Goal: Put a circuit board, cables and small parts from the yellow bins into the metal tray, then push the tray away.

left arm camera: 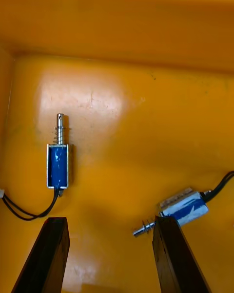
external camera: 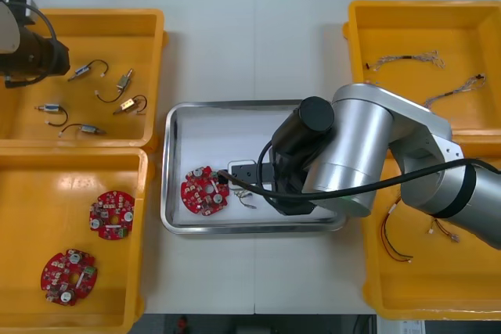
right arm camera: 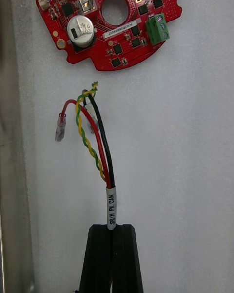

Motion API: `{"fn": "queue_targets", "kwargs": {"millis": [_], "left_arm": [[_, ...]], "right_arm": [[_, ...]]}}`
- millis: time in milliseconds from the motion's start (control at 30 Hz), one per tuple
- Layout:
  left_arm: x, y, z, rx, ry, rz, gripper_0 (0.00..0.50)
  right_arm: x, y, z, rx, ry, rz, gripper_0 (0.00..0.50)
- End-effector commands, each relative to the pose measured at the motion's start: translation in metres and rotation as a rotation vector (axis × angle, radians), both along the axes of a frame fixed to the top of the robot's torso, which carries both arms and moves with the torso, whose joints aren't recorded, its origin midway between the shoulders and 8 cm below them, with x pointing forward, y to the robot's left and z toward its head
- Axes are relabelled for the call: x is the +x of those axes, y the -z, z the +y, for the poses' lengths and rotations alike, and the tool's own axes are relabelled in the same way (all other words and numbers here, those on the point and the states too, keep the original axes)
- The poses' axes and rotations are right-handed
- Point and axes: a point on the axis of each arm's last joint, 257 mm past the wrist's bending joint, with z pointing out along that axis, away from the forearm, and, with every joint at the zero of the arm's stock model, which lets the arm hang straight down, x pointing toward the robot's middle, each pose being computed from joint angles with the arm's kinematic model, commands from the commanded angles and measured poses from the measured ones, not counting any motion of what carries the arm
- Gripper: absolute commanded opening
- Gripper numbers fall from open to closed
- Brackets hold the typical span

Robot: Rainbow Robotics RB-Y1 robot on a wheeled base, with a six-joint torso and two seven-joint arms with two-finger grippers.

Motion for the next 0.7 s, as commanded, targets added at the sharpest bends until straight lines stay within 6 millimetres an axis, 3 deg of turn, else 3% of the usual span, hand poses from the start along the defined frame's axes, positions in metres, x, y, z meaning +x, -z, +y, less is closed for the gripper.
{"fn": "queue_targets", "kwargs": {"millis": [33,267,433,467,500,600,667,700], "left_arm": [[0.022,-0.054,0.018,0.072,0.005,-0.089,0.500],[0.032,-0.052,0.027,0.088,-0.004,-0.107,0.500],[0.034,-0.055,0.033,0.105,-0.003,-0.107,0.500],[0.034,-0.054,0.034,0.109,-0.003,-0.106,0.500],[0.034,-0.052,0.035,0.112,-0.003,-0.105,0.500],[0.035,-0.051,0.039,0.125,-0.004,-0.108,0.500],[0.036,-0.049,0.041,0.132,-0.002,-0.109,0.500],[0.037,-0.047,0.043,0.136,-0.002,-0.110,0.500]], "right_arm": [[0.004,-0.002,0.018,-0.009,-0.070,-0.037,0.000],[0.007,0.021,0.009,-0.053,-0.066,-0.044,0.000],[0.007,0.024,0.005,-0.057,-0.058,-0.040,0.009],[0.007,0.025,0.003,-0.060,-0.054,-0.039,0.112],[0.006,0.026,0.002,-0.061,-0.053,-0.038,0.250],[0.009,0.025,0.000,-0.067,-0.045,-0.047,0.454],[0.011,0.023,-0.001,-0.068,-0.039,-0.057,0.500],[0.013,0.022,-0.001,-0.069,-0.038,-0.065,0.500]]}}
